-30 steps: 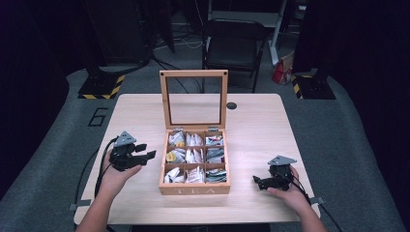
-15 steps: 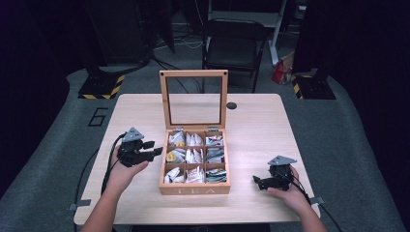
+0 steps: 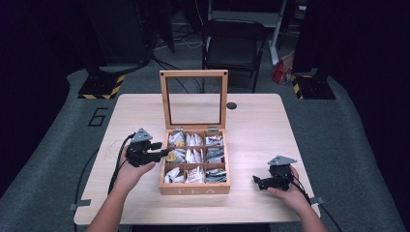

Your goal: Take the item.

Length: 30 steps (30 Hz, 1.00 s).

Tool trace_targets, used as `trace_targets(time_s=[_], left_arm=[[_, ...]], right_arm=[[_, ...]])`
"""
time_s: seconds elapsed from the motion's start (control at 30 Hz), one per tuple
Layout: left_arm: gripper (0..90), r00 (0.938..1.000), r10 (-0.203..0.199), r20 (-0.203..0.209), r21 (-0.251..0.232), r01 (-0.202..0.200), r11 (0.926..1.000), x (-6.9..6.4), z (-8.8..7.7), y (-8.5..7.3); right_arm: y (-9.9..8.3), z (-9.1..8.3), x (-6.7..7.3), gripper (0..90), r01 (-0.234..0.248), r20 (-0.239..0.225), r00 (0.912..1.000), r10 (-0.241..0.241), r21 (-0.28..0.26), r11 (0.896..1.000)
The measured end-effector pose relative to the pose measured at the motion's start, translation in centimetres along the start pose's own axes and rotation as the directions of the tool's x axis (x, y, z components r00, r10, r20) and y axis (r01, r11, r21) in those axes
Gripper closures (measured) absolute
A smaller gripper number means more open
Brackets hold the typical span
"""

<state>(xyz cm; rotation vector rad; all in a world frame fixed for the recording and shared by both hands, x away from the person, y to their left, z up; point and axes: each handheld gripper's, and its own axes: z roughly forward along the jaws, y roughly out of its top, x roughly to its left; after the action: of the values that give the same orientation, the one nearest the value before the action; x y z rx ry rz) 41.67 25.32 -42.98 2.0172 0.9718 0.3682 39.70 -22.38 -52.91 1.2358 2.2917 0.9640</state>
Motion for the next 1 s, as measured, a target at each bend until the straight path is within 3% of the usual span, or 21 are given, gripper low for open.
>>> trace_targets(time_s=[0.33, 1.0], left_arm=[[56.8, 0.9997, 0.024, 0.006, 0.015, -0.024, 0.9996, -0.4, 1.2, -0.1], [60.8, 0.9986, 0.006, 0.053, 0.022, -0.008, 0.9997, -0.4, 2.9, -0.2]], right_arm=[[0.0, 0.0, 0.0, 0.0, 0.001, 0.000, 1.0000, -0.001, 0.001, 1.000], [0.0, 0.0, 0.0, 0.0, 0.001, 0.000, 1.0000, -0.001, 0.003, 1.000]])
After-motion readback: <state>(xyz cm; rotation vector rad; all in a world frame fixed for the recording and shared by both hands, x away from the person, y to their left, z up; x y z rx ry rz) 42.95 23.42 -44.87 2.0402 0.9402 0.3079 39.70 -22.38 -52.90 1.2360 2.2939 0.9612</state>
